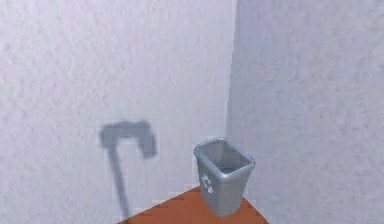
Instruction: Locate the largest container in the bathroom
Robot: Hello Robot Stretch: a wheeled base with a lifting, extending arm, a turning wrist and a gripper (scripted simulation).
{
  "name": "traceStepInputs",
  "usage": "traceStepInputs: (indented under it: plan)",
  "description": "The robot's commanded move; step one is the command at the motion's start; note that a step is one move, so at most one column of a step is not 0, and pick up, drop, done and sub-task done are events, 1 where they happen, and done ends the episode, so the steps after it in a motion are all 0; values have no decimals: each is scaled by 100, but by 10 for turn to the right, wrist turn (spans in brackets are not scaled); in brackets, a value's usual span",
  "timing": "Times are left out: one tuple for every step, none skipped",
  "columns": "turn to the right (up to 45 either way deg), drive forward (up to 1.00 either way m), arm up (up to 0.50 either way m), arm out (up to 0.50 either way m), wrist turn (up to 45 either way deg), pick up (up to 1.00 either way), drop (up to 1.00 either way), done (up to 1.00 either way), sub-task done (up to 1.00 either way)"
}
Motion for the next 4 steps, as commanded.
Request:
traceStepInputs:
  plan:
    - [450, 0, 0, 0, 0, 0, 0, 0, 0]
    - [90, 0, 0, 0, 0, 0, 0, 0, 0]
    - [0, 35, 0, 0, 0, 0, 0, 0, 0]
    - [-450, 0, 0, 0, 0, 0, 0, 0, 0]
